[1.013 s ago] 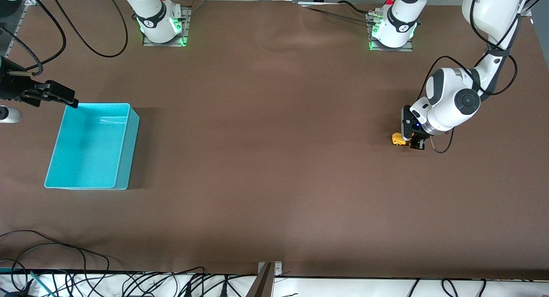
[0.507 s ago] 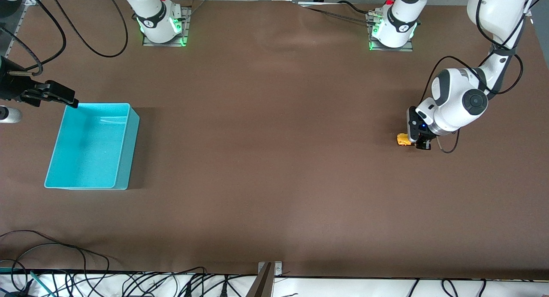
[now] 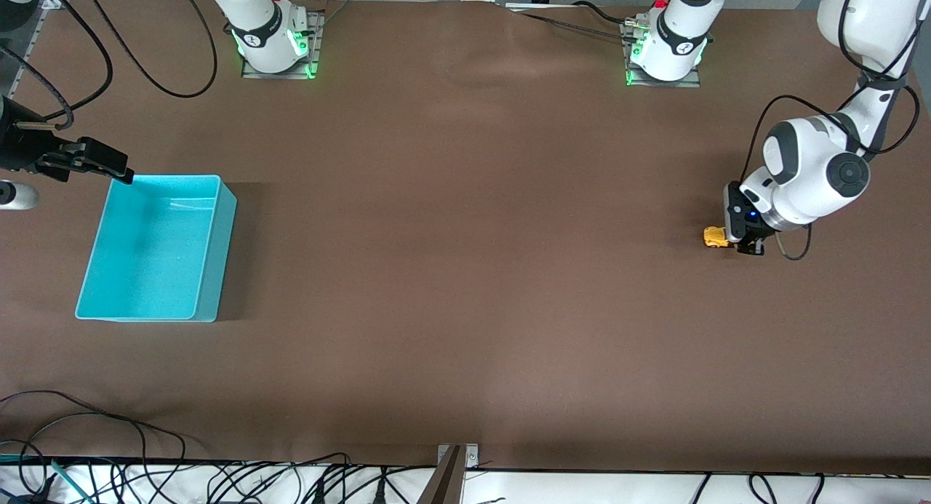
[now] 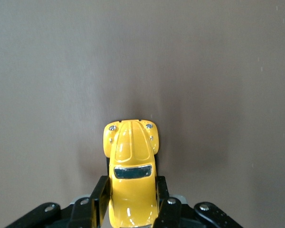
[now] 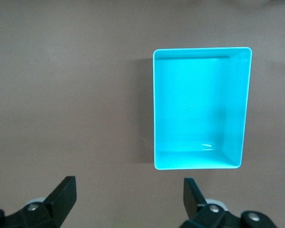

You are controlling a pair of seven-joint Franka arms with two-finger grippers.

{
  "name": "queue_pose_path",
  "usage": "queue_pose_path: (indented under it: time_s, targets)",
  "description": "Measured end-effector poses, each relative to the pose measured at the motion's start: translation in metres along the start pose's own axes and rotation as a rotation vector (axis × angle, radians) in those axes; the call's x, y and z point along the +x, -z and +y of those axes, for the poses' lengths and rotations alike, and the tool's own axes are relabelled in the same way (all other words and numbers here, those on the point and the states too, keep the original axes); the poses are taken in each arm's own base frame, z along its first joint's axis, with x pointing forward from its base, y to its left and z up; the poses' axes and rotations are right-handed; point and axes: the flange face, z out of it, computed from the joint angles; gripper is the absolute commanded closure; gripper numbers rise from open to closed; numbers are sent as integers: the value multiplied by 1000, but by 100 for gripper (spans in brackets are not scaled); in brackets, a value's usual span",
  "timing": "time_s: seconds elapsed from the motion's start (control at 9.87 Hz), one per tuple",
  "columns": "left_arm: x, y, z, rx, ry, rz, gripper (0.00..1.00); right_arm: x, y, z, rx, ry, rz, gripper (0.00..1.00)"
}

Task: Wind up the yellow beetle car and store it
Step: 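Pull the car backward along the table with the left gripper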

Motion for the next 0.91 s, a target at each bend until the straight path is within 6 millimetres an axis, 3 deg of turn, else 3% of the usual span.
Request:
queue_pose_path:
  time_s: [0.41, 0.61, 0.71, 0.81, 0.91]
  targets:
    - [-66, -1, 8, 6, 24, -33, 100, 0, 0, 0, 0, 0, 0, 0]
    - [-76, -1, 9, 8, 31, -38, 100, 0, 0, 0, 0, 0, 0, 0]
    - [-76, -1, 9, 8, 31, -38, 81, 0, 0, 0, 0, 0, 0, 0]
    - [-76, -1, 9, 8, 37, -37, 49, 0, 0, 0, 0, 0, 0, 0]
    - [-76, -1, 9, 8, 44, -37, 0, 0, 0, 0, 0, 0, 0, 0]
